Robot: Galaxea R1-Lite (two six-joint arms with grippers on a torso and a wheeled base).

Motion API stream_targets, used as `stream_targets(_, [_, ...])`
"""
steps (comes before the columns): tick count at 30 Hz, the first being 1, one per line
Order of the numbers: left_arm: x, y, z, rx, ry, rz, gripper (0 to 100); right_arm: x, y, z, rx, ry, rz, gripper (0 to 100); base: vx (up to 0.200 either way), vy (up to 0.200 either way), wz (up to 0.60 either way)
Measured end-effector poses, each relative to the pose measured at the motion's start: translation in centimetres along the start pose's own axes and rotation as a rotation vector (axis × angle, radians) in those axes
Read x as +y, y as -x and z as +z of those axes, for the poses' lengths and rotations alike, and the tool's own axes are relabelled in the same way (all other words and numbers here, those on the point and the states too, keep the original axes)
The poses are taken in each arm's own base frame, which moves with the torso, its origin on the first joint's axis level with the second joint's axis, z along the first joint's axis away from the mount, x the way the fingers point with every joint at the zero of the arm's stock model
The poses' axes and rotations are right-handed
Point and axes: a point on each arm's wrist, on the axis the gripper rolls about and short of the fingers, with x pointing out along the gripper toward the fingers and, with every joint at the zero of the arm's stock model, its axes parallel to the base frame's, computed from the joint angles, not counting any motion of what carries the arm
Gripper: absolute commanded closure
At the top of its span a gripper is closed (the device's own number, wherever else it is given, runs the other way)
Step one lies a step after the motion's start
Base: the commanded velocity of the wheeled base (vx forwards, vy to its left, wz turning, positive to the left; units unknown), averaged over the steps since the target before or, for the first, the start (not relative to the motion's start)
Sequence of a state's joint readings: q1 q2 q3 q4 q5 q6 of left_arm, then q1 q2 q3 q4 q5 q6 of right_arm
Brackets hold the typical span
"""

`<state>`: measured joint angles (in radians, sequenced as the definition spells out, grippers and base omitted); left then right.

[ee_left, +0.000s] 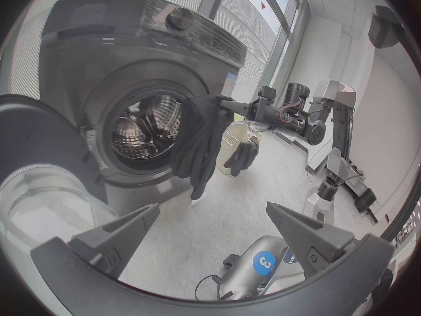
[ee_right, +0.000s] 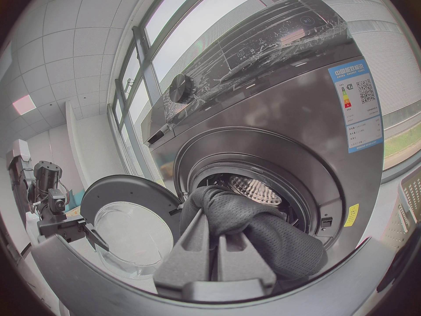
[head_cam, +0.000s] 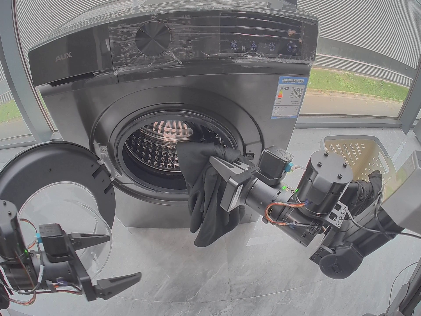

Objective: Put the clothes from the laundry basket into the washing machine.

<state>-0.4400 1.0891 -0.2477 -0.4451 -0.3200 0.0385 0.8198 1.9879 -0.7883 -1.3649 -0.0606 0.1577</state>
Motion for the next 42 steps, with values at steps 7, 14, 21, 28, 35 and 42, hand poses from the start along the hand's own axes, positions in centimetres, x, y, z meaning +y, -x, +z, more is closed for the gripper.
stream_targets(7, [-0.3, -4.2, 1.1, 0.059, -0.023, -0.052, 0, 0.0, -0.1, -0.2, 0.006, 0.000, -0.018, 100, 0.000, 0.000, 0.00])
stream_targets(14, [-0.9, -7.5, 1.1, 0.098, -0.031, -0.110, 0, -0.1, -0.3, -0.1, 0.000, 0.000, -0.023, 100, 0.000, 0.000, 0.00])
stream_targets(21, [-1.1, -9.6, 0.5, 0.157, 0.027, -0.169, 0, 0.2, -0.5, 0.0, -0.006, 0.001, -0.018, 100, 0.000, 0.000, 0.00])
stream_targets(28, [-1.0, -11.2, 0.4, 0.176, 0.039, -0.192, 0, 0.2, -0.6, -0.2, -0.004, 0.003, -0.017, 100, 0.000, 0.000, 0.00])
stream_targets(35, [-0.8, -13.3, 0.9, 0.121, 0.052, -0.196, 0, 0.2, -0.8, -0.5, -0.002, 0.003, -0.015, 100, 0.000, 0.000, 0.00])
stream_targets(42, [-0.6, -15.0, 0.4, 0.109, 0.066, -0.201, 0, 0.3, -0.8, -0.7, 0.002, 0.003, -0.014, 100, 0.000, 0.000, 0.00])
